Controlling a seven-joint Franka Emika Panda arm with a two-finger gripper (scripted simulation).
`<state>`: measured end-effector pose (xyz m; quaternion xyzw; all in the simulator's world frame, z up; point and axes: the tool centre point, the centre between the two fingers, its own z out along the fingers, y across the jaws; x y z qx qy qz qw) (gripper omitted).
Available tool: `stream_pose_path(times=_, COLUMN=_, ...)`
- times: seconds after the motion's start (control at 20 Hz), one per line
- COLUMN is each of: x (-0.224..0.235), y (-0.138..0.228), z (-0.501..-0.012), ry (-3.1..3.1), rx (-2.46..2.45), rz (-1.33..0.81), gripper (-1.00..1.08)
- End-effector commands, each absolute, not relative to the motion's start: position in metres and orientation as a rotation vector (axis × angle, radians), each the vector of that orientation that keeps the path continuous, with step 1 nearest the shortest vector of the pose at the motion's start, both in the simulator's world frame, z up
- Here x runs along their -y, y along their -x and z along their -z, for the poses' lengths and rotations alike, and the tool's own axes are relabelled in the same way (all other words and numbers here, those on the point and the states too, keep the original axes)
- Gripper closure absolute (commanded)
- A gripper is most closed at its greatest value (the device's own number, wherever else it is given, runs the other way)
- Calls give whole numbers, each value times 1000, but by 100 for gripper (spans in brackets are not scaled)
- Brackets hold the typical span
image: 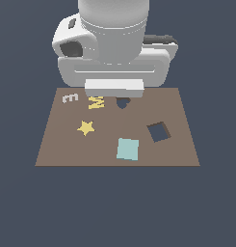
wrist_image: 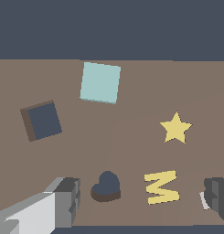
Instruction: Insert a designated object into the corresponding slot on a board.
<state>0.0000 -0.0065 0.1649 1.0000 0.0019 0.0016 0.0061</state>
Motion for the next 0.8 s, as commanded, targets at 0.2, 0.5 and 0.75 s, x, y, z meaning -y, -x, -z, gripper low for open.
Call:
stream_pose_path(times=0.2, x=5, y=-2, z=-162, ry=-3130, rx=-1, rz=-5, gripper=-92)
stream_pose_path(times=0.5, x=0, y=-14, z=-148, ry=-3131, rx=23, rz=-4, gripper=-92)
stream_pose_path(times=0.75, x=-7, y=-31, z=-127, ry=-3133, rx=58, rz=-3, gripper=-92)
